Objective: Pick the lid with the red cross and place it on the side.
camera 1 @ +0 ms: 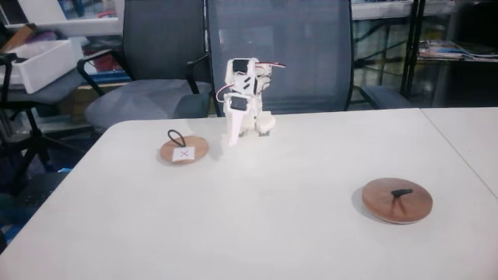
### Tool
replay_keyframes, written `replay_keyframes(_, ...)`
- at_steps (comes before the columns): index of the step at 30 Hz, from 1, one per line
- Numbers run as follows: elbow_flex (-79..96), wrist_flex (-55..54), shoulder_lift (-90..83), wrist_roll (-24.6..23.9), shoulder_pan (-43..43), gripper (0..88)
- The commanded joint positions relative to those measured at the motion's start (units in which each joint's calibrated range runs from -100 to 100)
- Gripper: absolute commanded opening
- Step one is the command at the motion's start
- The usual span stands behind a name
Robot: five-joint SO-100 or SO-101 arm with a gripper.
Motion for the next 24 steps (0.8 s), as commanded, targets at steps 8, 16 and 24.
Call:
replay_keyframes(8, -18.53, -0.55, -1.01, 0.35, -0.28, 19.8)
replay_keyframes(16, -34.58, 0.47, -0.92, 0.01, 0.25, 20.4)
replay_keyframes(24, -58.15, 7.83, 27.88, -1.5, 0.32, 20.5)
